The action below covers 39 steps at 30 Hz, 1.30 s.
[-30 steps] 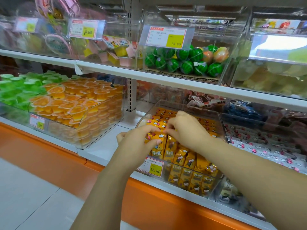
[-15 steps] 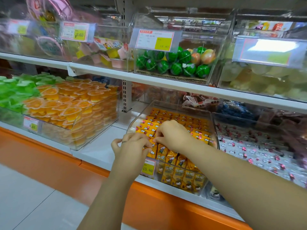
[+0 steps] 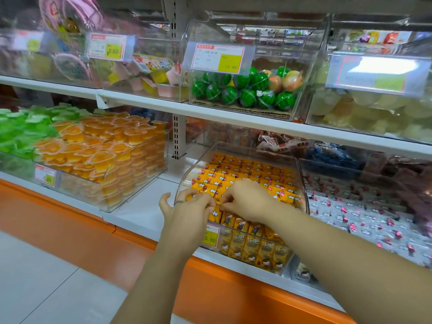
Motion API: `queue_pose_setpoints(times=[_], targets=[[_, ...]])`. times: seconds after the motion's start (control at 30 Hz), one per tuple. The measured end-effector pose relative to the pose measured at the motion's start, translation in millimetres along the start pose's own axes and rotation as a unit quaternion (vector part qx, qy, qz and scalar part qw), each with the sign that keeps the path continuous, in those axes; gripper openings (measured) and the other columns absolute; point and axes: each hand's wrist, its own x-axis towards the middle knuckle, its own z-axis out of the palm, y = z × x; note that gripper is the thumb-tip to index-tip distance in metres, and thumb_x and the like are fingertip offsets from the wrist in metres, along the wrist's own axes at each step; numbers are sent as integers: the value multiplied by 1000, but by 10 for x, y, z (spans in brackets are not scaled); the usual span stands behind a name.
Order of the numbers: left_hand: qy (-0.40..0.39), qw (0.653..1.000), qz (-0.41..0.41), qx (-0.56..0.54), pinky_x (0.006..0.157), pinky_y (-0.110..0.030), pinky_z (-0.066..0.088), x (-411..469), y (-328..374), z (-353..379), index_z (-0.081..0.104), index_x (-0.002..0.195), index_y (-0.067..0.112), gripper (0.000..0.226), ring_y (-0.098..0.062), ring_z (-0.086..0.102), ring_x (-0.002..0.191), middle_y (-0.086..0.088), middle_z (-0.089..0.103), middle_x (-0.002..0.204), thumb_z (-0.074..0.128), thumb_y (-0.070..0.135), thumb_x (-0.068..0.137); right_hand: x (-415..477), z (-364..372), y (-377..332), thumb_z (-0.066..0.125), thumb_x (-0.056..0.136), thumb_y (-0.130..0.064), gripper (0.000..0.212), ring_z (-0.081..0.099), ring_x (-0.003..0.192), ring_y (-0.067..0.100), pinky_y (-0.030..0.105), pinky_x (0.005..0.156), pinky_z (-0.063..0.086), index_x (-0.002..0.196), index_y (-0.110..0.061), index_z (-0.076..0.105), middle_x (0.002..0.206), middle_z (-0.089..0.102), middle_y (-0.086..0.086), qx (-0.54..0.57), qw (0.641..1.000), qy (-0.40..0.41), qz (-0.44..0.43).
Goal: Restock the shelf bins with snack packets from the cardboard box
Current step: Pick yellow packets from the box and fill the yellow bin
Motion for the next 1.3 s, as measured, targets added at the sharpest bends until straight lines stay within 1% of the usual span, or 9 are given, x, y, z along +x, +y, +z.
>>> queue_pose_setpoints(times=[0.1, 0.33, 0.47, 0.6, 0.73, 0.83, 0.97, 1.1, 1.3], targets=[[-29, 999, -4, 28, 108, -47, -9, 51, 13, -27, 54, 105, 35, 17, -7, 24, 137, 17, 61, 115, 38, 36, 101, -39, -20, 62, 65, 88, -26, 27, 61, 102, 17, 30, 87, 49, 114, -22, 69, 109, 69, -1, 20, 999, -38, -10], [-82, 992, 1, 96, 106, -65, -13, 61, 90, -51, 47, 130, 48, 33, -13, 21, 139, 21, 47, 136, 32, 36, 103, -37, 36, 16, 68, 85, -33, 30, 55, 110, 19, 38, 100, 34, 114, -28, 64, 115, 65, -5, -9, 1000, -7, 3], [-73, 997, -7, 21, 107, -65, -12, 55, 111, -79, 51, 126, 47, 34, -10, 19, 139, 23, 45, 137, 37, 33, 99, -220, -216, 239, 58, 88, -49, 46, 47, 126, 17, 43, 107, 29, 131, -34, 50, 134, 54, -8, -36, 991, 110, 68], [-84, 996, 7, -38, 109, -59, -13, 68, 149, -53, 47, 130, 48, 37, -8, 10, 142, 27, 36, 143, 41, 30, 99, -433, -369, 459, 58, 90, -43, 65, 48, 126, 21, 35, 104, 39, 145, -24, 31, 148, 40, 3, 53, 987, -28, 146], [-90, 996, 15, -17, 109, -61, -14, 95, 199, -6, 42, 133, 50, 38, -8, 11, 144, 27, 37, 144, 43, 33, 99, -441, -411, 453, 59, 91, -24, 64, 62, 80, 9, 24, 71, 50, 147, -20, 28, 119, 60, 0, 117, 982, -82, 126], [-89, 996, 27, 12, 108, -63, -13, 121, 239, 5, 38, 137, 48, 42, -9, 11, 144, 23, 37, 145, 44, 31, 99, -437, -405, 465, 66, 86, -19, 68, 53, 58, 3, 16, 50, 40, 146, -20, 32, 85, 49, -12, 116, 983, -79, 118], [-82, 995, 27, 41, 108, -63, -12, 137, 265, 33, 44, 134, 46, 37, -9, 22, 139, 19, 40, 140, 45, 35, 99, -512, -477, 438, 74, 79, -29, 59, 57, 65, 3, 9, 52, 40, 132, -24, 48, 118, 53, -6, 165, 981, 17, 106], [-54, 998, 7, 35, 110, -61, -8, 148, 321, 35, 63, 110, 40, 22, -9, 32, 130, 18, 51, 125, 44, 38, 99, -500, -446, 287, 77, 74, -38, 39, 53, 59, 0, 9, 51, 40, 102, -23, 55, 79, 60, -8, 235, 958, 148, 67], [-50, 999, 6, 2, 112, -58, -8, 169, 286, -18, 54, 82, 36, 19, -10, 38, 125, 14, 50, 96, 45, 31, 98, -530, -178, 51, 77, 70, -46, 46, 47, 59, 2, 14, 49, 35, 97, -24, 47, 73, 52, -12, 229, 951, 199, 56]])
